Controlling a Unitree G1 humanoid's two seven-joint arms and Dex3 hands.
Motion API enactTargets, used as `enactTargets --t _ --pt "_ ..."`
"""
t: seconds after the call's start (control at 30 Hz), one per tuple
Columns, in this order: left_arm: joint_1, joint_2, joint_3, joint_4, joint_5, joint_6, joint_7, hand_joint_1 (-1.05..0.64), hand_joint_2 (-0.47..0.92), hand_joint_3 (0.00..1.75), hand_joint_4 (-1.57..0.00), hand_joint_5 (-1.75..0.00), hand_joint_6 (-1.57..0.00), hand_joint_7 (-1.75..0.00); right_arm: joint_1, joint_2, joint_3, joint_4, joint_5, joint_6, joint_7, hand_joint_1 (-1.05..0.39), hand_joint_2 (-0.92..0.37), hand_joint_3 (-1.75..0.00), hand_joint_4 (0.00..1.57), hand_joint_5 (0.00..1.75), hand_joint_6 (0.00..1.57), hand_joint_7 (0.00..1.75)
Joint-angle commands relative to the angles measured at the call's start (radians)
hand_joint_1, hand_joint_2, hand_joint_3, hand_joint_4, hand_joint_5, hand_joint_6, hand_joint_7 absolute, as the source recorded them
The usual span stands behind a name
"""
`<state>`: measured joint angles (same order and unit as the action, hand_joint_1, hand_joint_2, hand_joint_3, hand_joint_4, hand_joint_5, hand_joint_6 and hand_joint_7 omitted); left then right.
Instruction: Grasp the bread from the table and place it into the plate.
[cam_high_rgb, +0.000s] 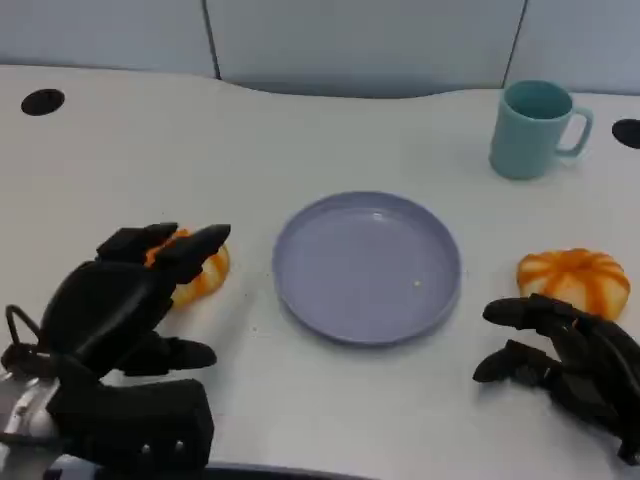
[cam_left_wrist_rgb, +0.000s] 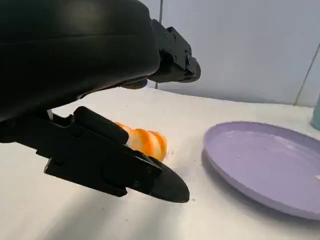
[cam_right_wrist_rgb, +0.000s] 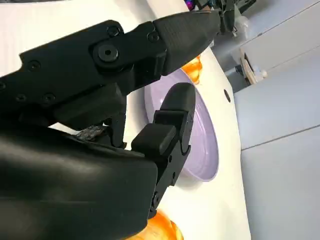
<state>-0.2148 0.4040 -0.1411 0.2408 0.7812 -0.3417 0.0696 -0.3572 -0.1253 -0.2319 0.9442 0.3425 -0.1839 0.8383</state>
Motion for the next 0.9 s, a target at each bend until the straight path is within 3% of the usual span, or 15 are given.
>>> enactTargets --t 0.03,0.23,0.47,0.9 --pt "-0.052 0.042 -0.041 -0.025 0.08 0.093 0.001 -0.75 0.91 0.01 -0.01 -0.15 -0.14 -0.01 0.021 0.003 0.001 0.008 -0.005 -0.001 -0.003 -0.4 -0.92 -0.09 0.64 1.09 0.79 0.56" --pt "-0.098 0.045 -0.087 -0.007 0.122 0.179 0.01 -0.75 0.9 0.0 0.0 -0.15 -0.15 -0.01 0.021 0.003 0.004 -0.001 -0.007 0.007 -0.01 -0.4 -0.92 -0.09 0.66 1.11 0.81 0.56" --pt "-0.231 0.075 -0.129 0.016 0.117 0.291 -0.189 -0.77 0.88 0.0 -0.01 -0.09 -0.13 -0.01 0.024 0.006 0.005 -0.009 -0.006 0.01 -0.018 -0.4 -0.92 -0.09 0.65 1.11 0.8 0.57" --pt "-0.446 0.057 -0.242 0.3 0.094 0.329 -0.273 -0.77 0.82 0.0 0.0 -0.06 -0.12 0.0 0.031 0.008 0.005 -0.012 -0.01 -0.014 -0.014 -0.39 -0.92 -0.11 0.64 1.11 0.77 0.59"
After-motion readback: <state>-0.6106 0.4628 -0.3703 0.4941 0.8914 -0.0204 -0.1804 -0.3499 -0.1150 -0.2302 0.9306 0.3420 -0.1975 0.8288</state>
